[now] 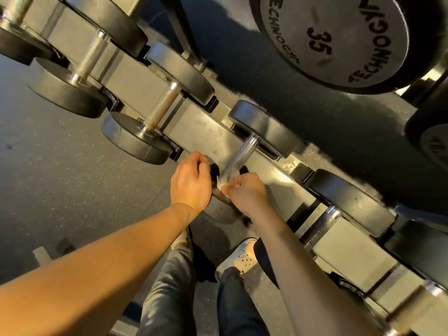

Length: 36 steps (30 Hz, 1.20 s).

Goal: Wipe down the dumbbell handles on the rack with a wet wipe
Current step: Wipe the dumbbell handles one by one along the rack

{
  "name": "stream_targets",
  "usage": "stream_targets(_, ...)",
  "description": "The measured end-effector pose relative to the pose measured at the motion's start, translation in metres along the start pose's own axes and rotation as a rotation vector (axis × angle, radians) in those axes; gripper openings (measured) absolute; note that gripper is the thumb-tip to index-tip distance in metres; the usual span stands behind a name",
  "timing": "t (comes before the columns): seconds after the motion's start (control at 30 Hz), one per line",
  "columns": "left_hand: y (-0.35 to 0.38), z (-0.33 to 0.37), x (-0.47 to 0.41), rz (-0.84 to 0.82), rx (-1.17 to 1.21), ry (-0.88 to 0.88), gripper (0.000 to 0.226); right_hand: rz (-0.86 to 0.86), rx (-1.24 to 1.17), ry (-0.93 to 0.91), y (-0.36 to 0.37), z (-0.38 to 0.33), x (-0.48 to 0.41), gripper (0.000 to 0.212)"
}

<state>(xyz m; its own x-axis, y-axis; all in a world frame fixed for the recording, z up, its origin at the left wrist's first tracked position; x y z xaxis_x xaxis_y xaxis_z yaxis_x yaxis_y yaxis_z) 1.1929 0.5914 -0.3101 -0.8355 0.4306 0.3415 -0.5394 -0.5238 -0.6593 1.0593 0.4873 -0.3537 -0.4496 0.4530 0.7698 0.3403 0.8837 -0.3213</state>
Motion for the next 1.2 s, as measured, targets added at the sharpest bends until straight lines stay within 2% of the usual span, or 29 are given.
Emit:
stream_targets(0.1,-0.001,0.004,0.001,-0.019,0.002,0.017,0.025,0.004,0.048,0.035,0.001,0.007,-0.006,0.013)
stream_targets(0.27,0.0,0.003,-0.003,-0.032,0.026,0.032,0.028,0.019,0.093,0.025,0.009,0.003,-0.023,0.021)
stream_targets(0.33,0.001,0.005,-0.002,-0.035,0.04,0.052,0.024,0.056,0.036,0.049,0.003,0.006,-0.023,0.02)
stream_targets(0.37,0.001,0.006,-0.002,-0.039,0.041,0.066,0.023,0.108,-0.07,0.078,-0.003,0.009,-0.016,0.02)
stream_targets(0.43,0.002,0.008,0.0,-0.053,0.036,0.095,0.025,0.257,-0.448,0.136,-0.017,0.018,0.001,0.014)
stream_targets(0.53,0.003,0.01,-0.001,-0.078,0.017,0.118,0.03,0.42,-0.989,0.031,-0.033,-0.003,0.014,0.006)
stream_targets(0.63,0.006,0.007,-0.003,-0.132,-0.004,0.095,0.029,0.608,-1.246,0.059,-0.037,-0.017,0.001,0.005)
stream_targets(0.7,0.007,0.008,-0.004,-0.166,0.009,0.113,0.028,0.721,-1.114,0.025,-0.041,-0.021,-0.005,0.01)
stream_targets(0.8,0.01,0.005,-0.005,-0.223,0.023,0.12,0.027,0.744,-0.532,-0.042,-0.043,-0.03,-0.003,0.014)
stream_targets(0.87,0.012,0.006,-0.005,-0.263,0.033,0.133,0.026,0.641,-0.285,-0.023,-0.037,-0.028,0.0,0.02)
stream_targets(0.97,0.012,0.003,-0.005,-0.307,0.052,0.172,0.018,0.372,-0.073,0.108,-0.016,-0.011,0.002,0.017)
stream_targets(1.03,0.013,-0.001,-0.007,-0.347,0.059,0.191,0.019,0.208,-0.016,0.207,-0.002,0.0,0.004,0.016)
stream_targets(1.2,0.016,0.003,-0.01,-0.456,-0.028,0.296,0.024,0.057,0.104,0.315,-0.003,0.0,-0.002,0.03)
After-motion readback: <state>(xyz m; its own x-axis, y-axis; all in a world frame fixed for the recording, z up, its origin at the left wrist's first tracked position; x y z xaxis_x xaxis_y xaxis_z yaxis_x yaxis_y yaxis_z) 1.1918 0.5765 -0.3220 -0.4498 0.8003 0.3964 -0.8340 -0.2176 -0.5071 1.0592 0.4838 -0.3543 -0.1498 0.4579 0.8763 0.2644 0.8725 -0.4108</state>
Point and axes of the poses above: each hand's wrist, its own x-axis away from the middle knuckle, its own y-axis out of the palm, z = x × y, the point moved 10 cm from there along -x, towards the middle knuckle
